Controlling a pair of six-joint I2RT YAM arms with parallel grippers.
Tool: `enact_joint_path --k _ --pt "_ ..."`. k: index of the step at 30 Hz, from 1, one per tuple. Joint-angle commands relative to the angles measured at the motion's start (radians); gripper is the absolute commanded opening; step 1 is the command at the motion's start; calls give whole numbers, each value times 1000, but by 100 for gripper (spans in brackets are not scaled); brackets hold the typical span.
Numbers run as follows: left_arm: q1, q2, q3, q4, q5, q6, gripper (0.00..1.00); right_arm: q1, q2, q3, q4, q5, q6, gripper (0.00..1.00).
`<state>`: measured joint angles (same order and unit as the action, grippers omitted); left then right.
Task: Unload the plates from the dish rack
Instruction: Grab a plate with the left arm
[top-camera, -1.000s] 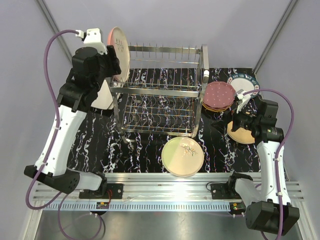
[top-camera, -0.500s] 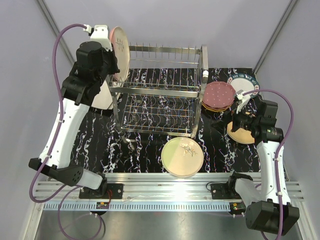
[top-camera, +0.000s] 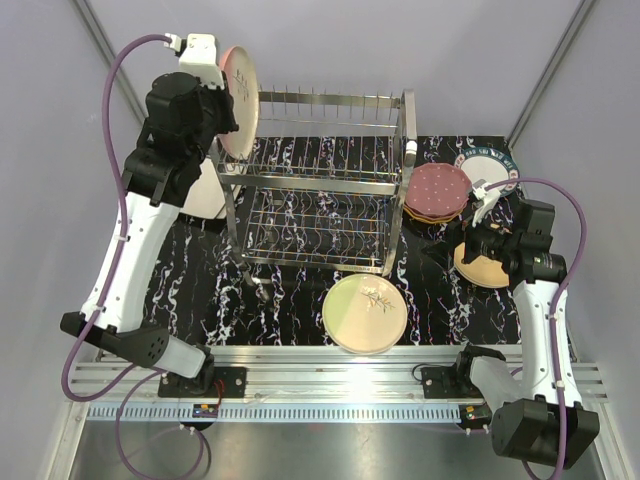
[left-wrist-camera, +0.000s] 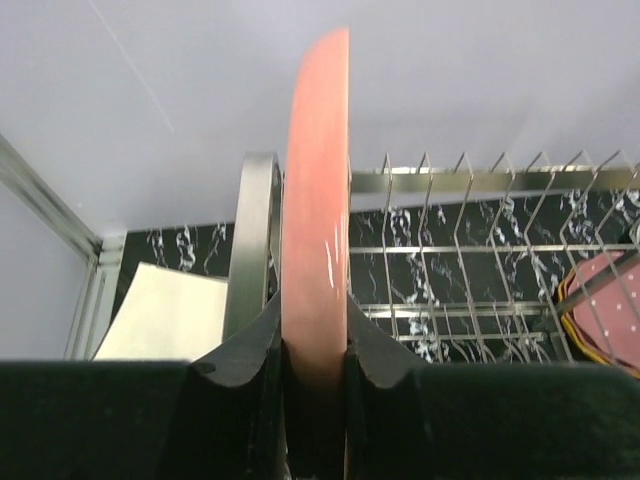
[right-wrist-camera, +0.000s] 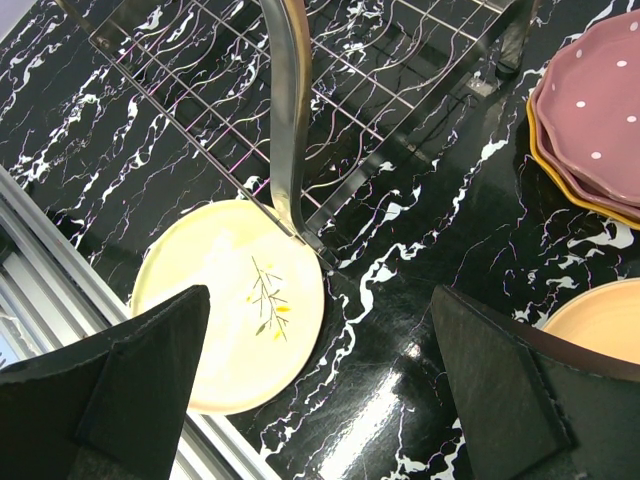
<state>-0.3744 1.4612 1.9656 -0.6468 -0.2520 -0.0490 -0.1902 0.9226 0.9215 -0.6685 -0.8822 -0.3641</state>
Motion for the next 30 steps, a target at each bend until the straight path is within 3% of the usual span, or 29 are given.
enact_joint_path --k 1,9,14,21,30 --pt "3 -62 56 298 36 41 0 -2 5 -1 15 -11 -21 100" --pt "3 -96 33 443 46 41 0 -2 10 -1 15 -8 -21 100" --pt "3 -94 56 452 39 29 0 -2 13 0 14 -8 -22 100" --pt "3 -114 93 467 98 -159 0 -2 12 0 14 -4 -24 100" --pt "3 -185 84 441 296 -422 0 0 -2 2 10 -8 -33 100"
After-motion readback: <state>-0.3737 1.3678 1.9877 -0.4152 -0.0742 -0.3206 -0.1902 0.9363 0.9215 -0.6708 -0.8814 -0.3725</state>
